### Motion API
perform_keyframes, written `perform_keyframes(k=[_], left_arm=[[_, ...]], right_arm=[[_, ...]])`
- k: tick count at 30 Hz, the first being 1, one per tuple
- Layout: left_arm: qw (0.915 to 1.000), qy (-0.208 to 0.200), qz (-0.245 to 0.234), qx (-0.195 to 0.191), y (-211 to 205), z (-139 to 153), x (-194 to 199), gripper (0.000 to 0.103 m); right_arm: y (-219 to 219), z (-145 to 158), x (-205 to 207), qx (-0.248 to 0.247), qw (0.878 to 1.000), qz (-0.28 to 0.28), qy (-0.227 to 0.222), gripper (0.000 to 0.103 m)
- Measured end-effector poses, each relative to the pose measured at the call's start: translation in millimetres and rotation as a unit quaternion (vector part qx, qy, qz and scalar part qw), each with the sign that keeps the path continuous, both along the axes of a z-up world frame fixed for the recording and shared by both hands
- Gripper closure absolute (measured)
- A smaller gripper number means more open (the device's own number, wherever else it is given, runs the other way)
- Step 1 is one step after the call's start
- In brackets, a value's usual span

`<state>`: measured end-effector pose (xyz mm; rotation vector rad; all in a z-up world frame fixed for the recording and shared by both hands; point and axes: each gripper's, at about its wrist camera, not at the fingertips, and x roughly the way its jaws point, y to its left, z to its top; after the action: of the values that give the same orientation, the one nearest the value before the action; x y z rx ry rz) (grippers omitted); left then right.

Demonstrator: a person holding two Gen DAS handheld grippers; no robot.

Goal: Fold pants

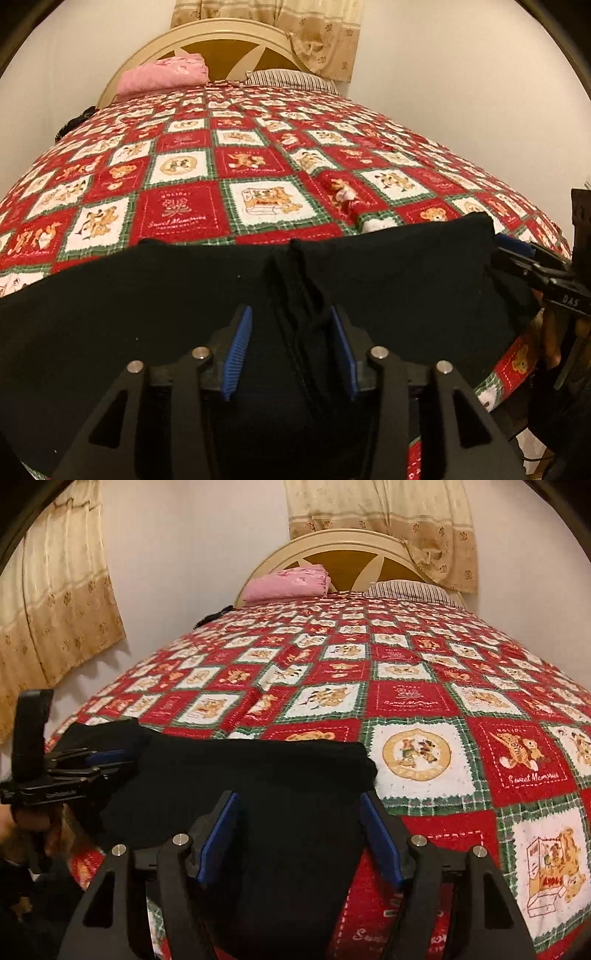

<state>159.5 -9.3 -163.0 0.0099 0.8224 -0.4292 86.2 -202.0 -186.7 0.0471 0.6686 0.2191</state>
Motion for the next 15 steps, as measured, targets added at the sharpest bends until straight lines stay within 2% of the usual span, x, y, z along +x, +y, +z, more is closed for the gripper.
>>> perform_keyframes(k=[3,7,9,13,15], left_arm=[[0.9997,-0.017,0.013,-0.015,3.8,11.8,-6.8,0.056],[0.9983,-0.054,0.02,-0.007,1.5,27.2,-7.8,0.041],[0.9985,-0.051,0.019,-0.006,-2.2,26.9,-0.7,0.04],[0.9978,-0.033,0.035,0.045,-5.9,9.6,15.8,0.04],[0.9989,-0.013,0.034,0.03,0.5,2.2,18.0,0.039]], right_arm=[[3.2,8.2,-8.1,-0.008,1.0,-0.006,-0.01,0.034],[26.4,18.9,-20.3,-0.002,0.999,0.035,-0.02,0.034],[48.9,20.0,-25.1,-0.024,0.997,0.067,-0.021,0.034],[98.6,6.0,-24.3,-0.036,0.988,0.147,-0.008,0.034],[117.5,-5.9,-22.9,-0.047,0.984,0.175,0.003,0.034]])
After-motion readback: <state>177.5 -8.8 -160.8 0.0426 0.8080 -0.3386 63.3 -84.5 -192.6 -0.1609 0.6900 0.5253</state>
